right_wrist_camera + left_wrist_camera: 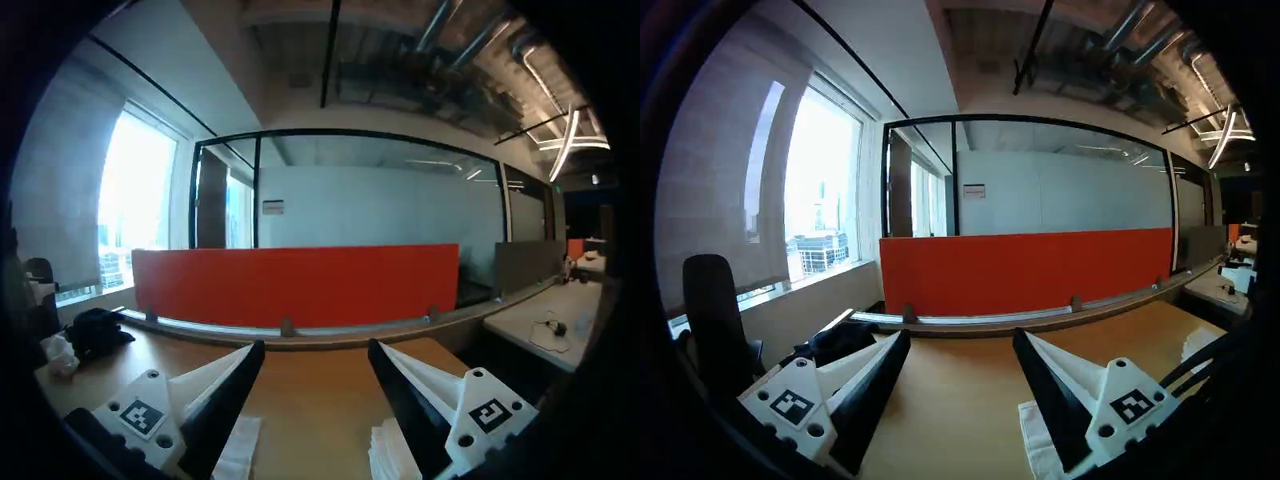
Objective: Fold towel
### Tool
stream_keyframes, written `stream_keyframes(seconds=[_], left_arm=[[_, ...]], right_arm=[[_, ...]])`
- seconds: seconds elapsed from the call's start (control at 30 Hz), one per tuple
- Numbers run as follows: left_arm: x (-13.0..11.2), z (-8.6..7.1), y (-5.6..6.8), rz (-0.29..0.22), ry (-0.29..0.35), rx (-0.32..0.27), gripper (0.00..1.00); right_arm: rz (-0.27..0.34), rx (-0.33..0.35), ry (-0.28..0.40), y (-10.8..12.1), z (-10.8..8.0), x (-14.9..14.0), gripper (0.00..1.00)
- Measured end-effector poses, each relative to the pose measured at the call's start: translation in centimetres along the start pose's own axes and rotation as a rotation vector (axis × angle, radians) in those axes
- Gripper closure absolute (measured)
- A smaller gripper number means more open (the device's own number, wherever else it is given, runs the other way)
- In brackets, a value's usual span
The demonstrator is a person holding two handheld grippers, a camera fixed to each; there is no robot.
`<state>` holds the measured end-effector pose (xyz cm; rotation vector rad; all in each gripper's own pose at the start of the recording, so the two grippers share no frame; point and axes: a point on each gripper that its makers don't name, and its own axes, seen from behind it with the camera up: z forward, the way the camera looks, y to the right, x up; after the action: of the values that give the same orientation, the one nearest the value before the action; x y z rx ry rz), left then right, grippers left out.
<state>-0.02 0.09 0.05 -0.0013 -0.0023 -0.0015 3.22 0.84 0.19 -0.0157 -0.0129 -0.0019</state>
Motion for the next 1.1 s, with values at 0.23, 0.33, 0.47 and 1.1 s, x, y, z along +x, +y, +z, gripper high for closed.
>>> stream_keyframes(seconds=[0.23,0.33,0.47,1.1], left_arm=[[0.1,0.4,0.6,-0.005,-0.021,-0.023,0.05],[0.1,0.5,1.0,0.007,-0.033,-0.041,0.05],[-0.3,0.6,1.9,0.024,-0.063,-0.086,0.05],[-4.9,-0.9,7.9,0.173,-0.242,-0.437,0.05]], right_arm=[[-0.01,0.005,-0.019,-0.3,-0.2,1.0,0.0],[-0.017,0.016,-0.026,-0.6,-0.2,1.4,0.0],[-0.031,0.048,-0.045,-1.4,-0.2,1.6,0.0],[-0.237,0.444,-0.277,-9.2,-1.7,-2.6,0.0]])
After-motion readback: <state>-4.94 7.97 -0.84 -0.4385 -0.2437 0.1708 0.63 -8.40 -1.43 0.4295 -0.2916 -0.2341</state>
